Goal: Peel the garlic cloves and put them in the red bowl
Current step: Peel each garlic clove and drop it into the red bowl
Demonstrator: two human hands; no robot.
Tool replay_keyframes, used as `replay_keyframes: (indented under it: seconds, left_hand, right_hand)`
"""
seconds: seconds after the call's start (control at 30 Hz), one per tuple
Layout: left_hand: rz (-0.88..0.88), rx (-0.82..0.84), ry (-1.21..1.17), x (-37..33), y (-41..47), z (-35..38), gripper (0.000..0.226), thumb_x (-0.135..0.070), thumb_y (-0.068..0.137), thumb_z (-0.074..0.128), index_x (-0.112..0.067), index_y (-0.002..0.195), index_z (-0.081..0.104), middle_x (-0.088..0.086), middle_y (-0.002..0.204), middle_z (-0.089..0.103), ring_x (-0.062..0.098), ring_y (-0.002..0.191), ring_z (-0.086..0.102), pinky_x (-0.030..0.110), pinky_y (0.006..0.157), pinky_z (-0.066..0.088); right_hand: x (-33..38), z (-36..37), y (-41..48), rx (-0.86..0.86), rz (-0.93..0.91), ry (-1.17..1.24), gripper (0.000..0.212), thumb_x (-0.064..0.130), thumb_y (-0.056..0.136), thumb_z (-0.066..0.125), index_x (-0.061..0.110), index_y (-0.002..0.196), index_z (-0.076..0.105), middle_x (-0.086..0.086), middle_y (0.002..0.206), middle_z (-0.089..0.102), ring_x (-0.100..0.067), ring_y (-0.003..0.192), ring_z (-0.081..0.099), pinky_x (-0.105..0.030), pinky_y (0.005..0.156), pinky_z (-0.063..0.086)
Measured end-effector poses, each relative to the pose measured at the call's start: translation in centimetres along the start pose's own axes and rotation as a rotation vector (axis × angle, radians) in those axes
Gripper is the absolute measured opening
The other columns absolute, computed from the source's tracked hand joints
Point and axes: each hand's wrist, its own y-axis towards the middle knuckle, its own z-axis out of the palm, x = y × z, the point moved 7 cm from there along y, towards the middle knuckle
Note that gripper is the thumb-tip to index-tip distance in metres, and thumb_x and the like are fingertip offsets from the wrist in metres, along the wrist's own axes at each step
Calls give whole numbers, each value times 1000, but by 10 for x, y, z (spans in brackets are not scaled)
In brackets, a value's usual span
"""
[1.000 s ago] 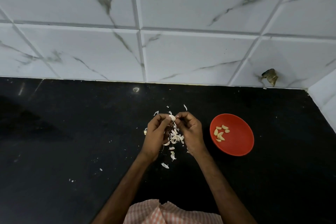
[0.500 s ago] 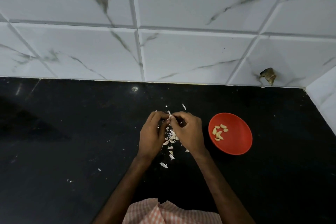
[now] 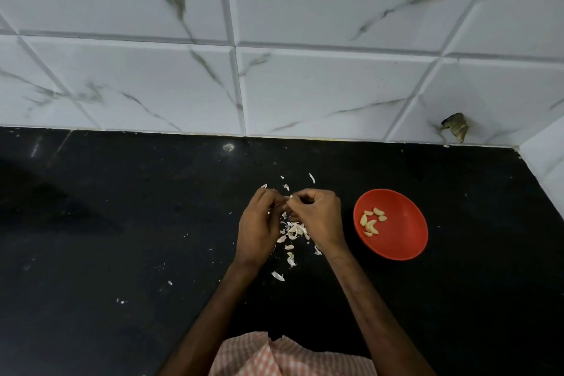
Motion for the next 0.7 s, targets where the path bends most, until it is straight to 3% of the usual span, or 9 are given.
replay_keyframes:
  seconds: [0.07, 0.23, 0.33, 0.5, 0.6, 0.7]
  left_hand:
    - [-53, -31, -98, 3, 1, -1, 15, 5, 91, 64, -10, 92, 66, -5, 93, 61, 15, 86, 62, 41, 73, 54]
    - [-178, -72, -282, 12, 0, -2, 12, -1, 94, 66, -12, 89, 67, 0, 89, 64, 23, 83, 65, 49, 67, 58]
    - [-284, -69, -449, 16, -1, 0, 7, -4, 97, 63, -9, 93, 65, 9, 92, 67, 34, 83, 67, 47, 58, 60]
    - [-373, -69, -580, 21, -4, 4, 4, -8, 99, 62, -4, 100, 63, 19, 96, 65, 36, 82, 67, 45, 59, 61]
    - [-384, -70, -600, 22, -5, 6, 5, -8, 100, 61, -3, 101, 62, 23, 100, 65, 48, 87, 66, 48, 59, 61]
    - [-388, -91, -614, 18, -3, 5, 6, -9, 100, 60, -4, 100, 63, 24, 97, 64, 44, 84, 67, 52, 59, 61]
  right_hand:
    - [1, 1, 0, 16, -29, -13, 12, 5, 91, 67, 6, 85, 78, -2, 73, 75, -18, 66, 74, -42, 66, 64]
    - [9, 3, -1, 50, -110, -26, 11, 4, 92, 67, 5, 86, 76, 2, 72, 74, -12, 65, 72, -24, 60, 59]
    - [9, 3, 0, 57, -96, 17, 11, 4, 94, 65, 1, 90, 75, -2, 74, 73, -16, 68, 73, -27, 60, 60]
    - [4, 6, 1, 94, -46, 47, 14, 5, 99, 60, -1, 96, 73, -7, 81, 72, -19, 75, 73, -34, 64, 63]
    - [6, 8, 0, 89, -64, 25, 13, 3, 99, 59, -1, 96, 72, -2, 85, 72, -14, 72, 73, -29, 61, 61]
    - [12, 9, -1, 98, -83, 9, 13, 4, 99, 59, 1, 99, 71, -2, 89, 73, -16, 65, 73, -20, 55, 55]
